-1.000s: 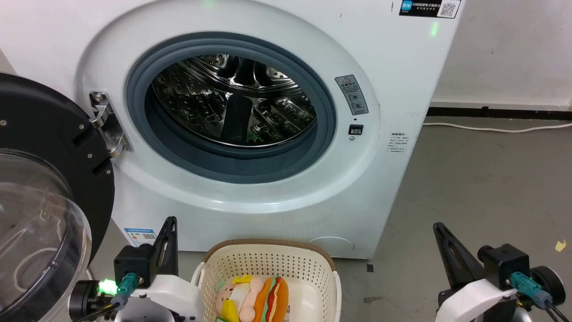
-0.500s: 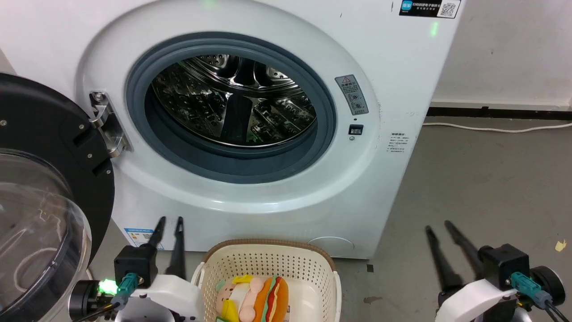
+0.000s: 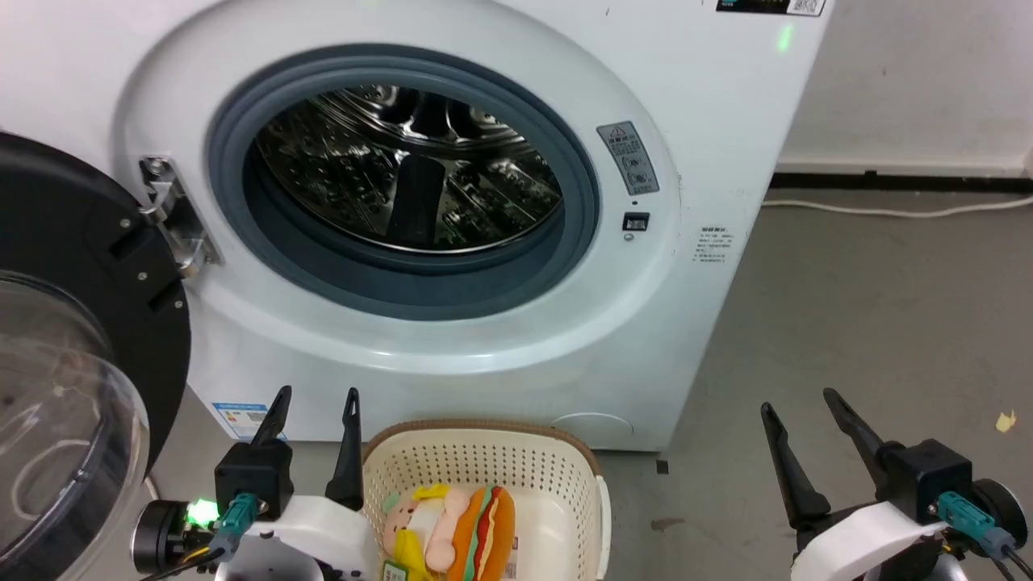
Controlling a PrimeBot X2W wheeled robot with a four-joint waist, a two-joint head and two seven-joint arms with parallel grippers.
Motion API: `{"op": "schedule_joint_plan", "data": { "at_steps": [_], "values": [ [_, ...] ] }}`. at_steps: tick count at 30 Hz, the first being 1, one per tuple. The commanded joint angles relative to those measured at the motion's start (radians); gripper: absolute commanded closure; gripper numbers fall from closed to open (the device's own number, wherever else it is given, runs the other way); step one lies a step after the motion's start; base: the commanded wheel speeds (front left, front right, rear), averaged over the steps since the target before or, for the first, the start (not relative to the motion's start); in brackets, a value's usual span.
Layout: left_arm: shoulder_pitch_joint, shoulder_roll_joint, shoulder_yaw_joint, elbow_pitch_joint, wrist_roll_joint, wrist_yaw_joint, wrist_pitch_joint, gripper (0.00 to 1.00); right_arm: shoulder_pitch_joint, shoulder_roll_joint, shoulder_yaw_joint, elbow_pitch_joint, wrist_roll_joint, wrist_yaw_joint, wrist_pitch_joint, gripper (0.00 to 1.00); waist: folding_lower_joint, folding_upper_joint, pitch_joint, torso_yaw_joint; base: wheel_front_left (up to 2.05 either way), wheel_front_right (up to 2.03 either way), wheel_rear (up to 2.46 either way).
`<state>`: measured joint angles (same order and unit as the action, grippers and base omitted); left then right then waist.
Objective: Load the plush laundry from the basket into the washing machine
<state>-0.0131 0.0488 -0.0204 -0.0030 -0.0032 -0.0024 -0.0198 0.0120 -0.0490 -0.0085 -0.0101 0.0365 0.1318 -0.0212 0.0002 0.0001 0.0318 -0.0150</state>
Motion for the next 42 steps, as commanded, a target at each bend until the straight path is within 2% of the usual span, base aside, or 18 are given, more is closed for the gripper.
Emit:
{"op": "schedule_joint_plan", "data": {
  "at_steps": [1,18,42],
  "values": [
    [-0.02,0.004,-0.008,-0.002,-0.005,0.003,-0.014,0.0,-0.015,0.0,-0.005,-0.01,0.015,0.0,-0.012,0.0,-0.0001,-0.0001,0.021,-0.012,0.0,0.0,0.0],
    [-0.103,0.036,-0.024,0.101,-0.013,-0.007,-0.022,0.0,-0.057,0.0,-0.001,-0.039,0.085,0.0,-0.048,0.0,-0.0001,-0.0001,0.158,-0.086,0.0,0.0,0.0],
    [-0.307,0.137,-0.048,0.421,-0.029,-0.026,0.013,0.0,-0.124,-0.001,0.0,-0.096,0.191,-0.001,-0.098,0.0,-0.0001,-0.0001,0.396,-0.178,0.0,0.0,0.0]
  ]
}}
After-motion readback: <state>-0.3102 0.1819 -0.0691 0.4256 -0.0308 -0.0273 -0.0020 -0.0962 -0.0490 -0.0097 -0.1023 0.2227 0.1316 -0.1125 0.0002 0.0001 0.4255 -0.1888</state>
